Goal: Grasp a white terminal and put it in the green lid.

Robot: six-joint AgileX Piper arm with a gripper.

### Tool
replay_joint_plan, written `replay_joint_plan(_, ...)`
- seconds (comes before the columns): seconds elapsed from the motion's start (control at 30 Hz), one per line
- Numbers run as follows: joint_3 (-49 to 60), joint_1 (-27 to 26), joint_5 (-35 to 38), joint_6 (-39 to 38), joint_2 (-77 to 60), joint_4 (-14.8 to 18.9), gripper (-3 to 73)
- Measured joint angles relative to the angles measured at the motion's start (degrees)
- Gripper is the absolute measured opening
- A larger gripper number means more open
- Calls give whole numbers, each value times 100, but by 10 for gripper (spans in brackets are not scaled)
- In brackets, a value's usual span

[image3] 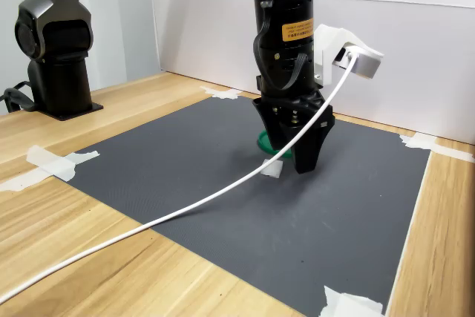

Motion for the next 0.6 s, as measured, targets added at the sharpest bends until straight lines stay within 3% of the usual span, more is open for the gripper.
replay_joint_plan(0.6, 0, 0, 83, 130, 151, 16, 671)
